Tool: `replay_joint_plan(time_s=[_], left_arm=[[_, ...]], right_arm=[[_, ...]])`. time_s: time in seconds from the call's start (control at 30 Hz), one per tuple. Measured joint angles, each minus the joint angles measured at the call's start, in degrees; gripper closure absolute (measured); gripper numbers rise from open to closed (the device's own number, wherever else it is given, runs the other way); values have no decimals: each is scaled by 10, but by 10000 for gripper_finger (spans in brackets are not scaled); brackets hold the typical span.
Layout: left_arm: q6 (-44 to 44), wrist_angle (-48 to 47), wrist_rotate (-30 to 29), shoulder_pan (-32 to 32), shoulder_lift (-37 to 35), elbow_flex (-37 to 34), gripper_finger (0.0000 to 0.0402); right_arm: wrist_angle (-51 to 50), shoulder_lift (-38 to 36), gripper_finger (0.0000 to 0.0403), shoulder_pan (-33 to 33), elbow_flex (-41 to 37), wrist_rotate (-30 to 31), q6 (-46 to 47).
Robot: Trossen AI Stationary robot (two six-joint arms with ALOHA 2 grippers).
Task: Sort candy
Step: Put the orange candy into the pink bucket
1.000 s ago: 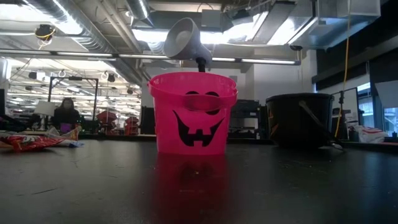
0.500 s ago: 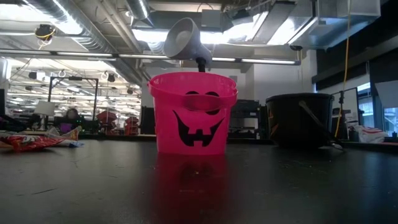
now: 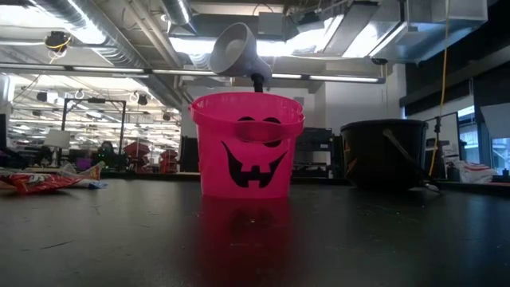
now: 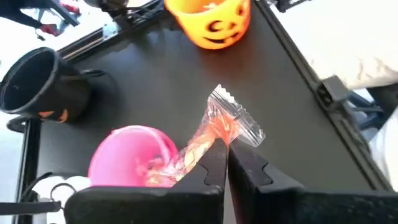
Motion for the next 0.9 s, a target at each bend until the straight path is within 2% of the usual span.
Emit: replay_joint_plan(time_s=[0.3, 0.5, 0.7, 0.9], left_arm=[[133, 66, 203, 195, -27, -2, 401], [187, 255, 369, 302, -26, -101, 401], [166, 347, 393, 354, -25, -215, 401], [108, 393, 394, 379, -26, -297, 401]], right_arm=[[-1, 5, 205, 0, 0, -10, 0], [-12, -11, 205, 0, -25, -36, 0], [-10, -56, 205, 0, -86, -38, -2], [-7, -62, 205, 0, -100, -1, -22]])
